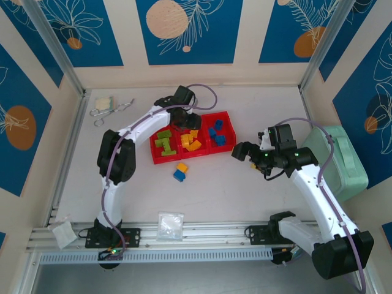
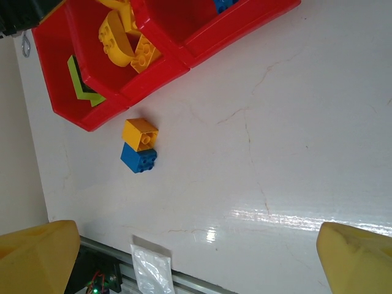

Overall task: Sort the legos into containers by color
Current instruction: Place the lego in the container, then pick up the lego from the center of the table.

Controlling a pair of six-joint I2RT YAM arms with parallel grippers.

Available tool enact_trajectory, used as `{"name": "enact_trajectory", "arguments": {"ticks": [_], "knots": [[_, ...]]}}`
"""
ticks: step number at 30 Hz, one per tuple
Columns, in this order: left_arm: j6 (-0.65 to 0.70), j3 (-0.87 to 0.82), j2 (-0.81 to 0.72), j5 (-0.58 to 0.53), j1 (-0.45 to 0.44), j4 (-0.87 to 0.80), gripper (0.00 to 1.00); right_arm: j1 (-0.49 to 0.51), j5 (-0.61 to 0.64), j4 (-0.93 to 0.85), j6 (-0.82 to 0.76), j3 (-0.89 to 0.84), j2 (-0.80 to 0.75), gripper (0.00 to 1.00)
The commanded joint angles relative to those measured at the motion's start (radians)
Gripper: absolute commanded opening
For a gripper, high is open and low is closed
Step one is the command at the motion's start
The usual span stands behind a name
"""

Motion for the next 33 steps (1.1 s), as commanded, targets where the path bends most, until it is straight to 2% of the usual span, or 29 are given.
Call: {"name": "enact_trajectory", "arguments": {"ticks": [1, 9, 15, 18, 22, 27, 33], "knots": [[0.017, -0.017, -0.084, -0.005, 0.005, -0.019, 0.52, 0.005, 0.0, -0.007, 0.012, 0.004, -0.019, 1.0], [0.014, -0.154, -0.261, -0.02, 0.001, 0.021, 0.64, 0.01, -0.008, 0.008, 0.02, -0.009, -0.02, 1.0], [0.006, -0.439, -0.502, -0.003, -0.015, 0.088, 0.79, 0.019, -0.013, 0.034, 0.031, -0.024, -0.013, 1.0], [-0.028, -0.602, -0.633, -0.018, -0.033, 0.107, 0.9, 0.03, -0.02, 0.054, 0.042, -0.028, 0.008, 1.0], [-0.054, -0.781, -0.777, -0.001, -0.051, 0.088, 0.99, 0.061, -0.015, 0.076, 0.045, -0.008, 0.054, 1.0], [-0.041, -0.887, -0.856, 0.006, -0.094, 0.042, 1.0, 0.102, -0.008, 0.111, 0.049, 0.026, 0.123, 1.0], [-0.031, -0.895, -0.817, -0.009, -0.14, 0.022, 0.99, 0.165, 0.016, 0.125, 0.053, 0.083, 0.194, 1.0]]}}
